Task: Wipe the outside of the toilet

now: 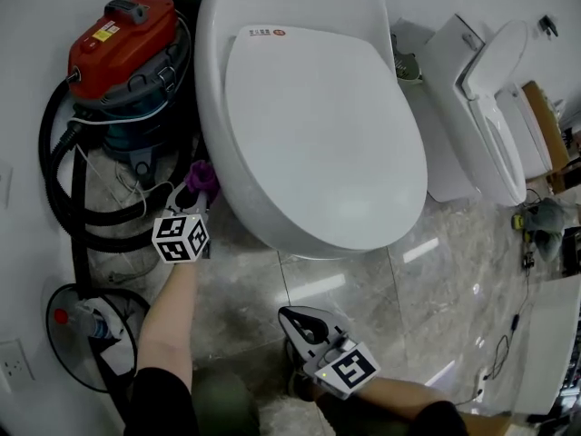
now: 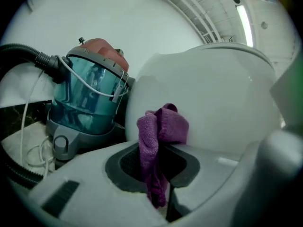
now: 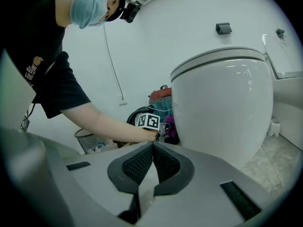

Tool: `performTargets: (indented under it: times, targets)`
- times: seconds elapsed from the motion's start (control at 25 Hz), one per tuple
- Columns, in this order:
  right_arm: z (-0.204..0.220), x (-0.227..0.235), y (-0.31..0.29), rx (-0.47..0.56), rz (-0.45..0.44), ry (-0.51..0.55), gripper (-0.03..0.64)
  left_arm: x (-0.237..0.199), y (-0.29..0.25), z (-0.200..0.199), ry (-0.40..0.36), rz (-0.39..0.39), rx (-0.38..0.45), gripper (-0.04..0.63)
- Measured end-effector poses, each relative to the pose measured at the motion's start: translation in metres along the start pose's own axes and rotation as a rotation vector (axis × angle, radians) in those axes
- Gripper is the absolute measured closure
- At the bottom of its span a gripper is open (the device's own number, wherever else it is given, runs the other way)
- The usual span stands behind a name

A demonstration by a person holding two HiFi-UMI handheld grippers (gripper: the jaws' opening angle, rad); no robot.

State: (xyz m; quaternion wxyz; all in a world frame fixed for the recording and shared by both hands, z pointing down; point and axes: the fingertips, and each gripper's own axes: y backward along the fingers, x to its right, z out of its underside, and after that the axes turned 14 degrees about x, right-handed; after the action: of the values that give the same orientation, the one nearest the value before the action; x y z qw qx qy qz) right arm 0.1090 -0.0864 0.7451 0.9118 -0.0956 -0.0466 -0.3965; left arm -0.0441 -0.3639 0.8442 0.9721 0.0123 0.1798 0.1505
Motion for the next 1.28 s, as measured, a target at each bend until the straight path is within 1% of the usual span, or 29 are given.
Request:
performTargets:
  times: [0.16,0.24,0.32,0.44,0.6,0.68,0.8,1.0,1.12,1.28]
  targets:
    - [0.002,0.014,0.006,0.002,0.025,-0.022,0.618,-0.027,-0.029,-0.005,-0.004,-0.096,-0.01,0.541]
    - [0.004,0.018,0.008,0.0,0.029,-0.026,0.617,-0.037,-0.039,-0.006,-0.014,-0.129,-0.016,0.541]
    - [0.006,0.021,0.008,0.002,0.028,-0.025,0.617,-0.044,-0.043,-0.011,-0.015,-0.147,-0.005,0.541]
    - [0.005,0.021,0.004,0.013,0.011,-0.018,0.617,-0.046,-0.037,-0.014,-0.013,-0.141,0.022,0.541]
    - [0.0,0.015,-0.003,0.022,-0.037,0.005,0.617,-0.037,-0.018,-0.015,-0.005,-0.11,0.044,0.541]
    - [-0.001,0.012,-0.009,0.017,-0.055,0.011,0.617,-0.029,-0.007,-0.017,-0.001,-0.093,0.047,0.542]
    - [-0.007,0.006,-0.018,0.001,-0.074,0.006,0.617,-0.018,0.017,-0.027,0.007,-0.089,0.042,0.541]
    - [-0.05,-0.007,-0.025,-0.016,-0.071,-0.008,0.617,0.009,0.056,-0.063,0.034,-0.082,0.029,0.542]
    - [-0.082,-0.019,-0.024,-0.034,-0.043,-0.054,0.617,0.026,0.08,-0.095,0.044,-0.081,0.017,0.541]
    - [-0.13,-0.035,-0.021,-0.04,-0.001,-0.119,0.617,0.056,0.11,-0.142,0.034,-0.046,-0.02,0.541]
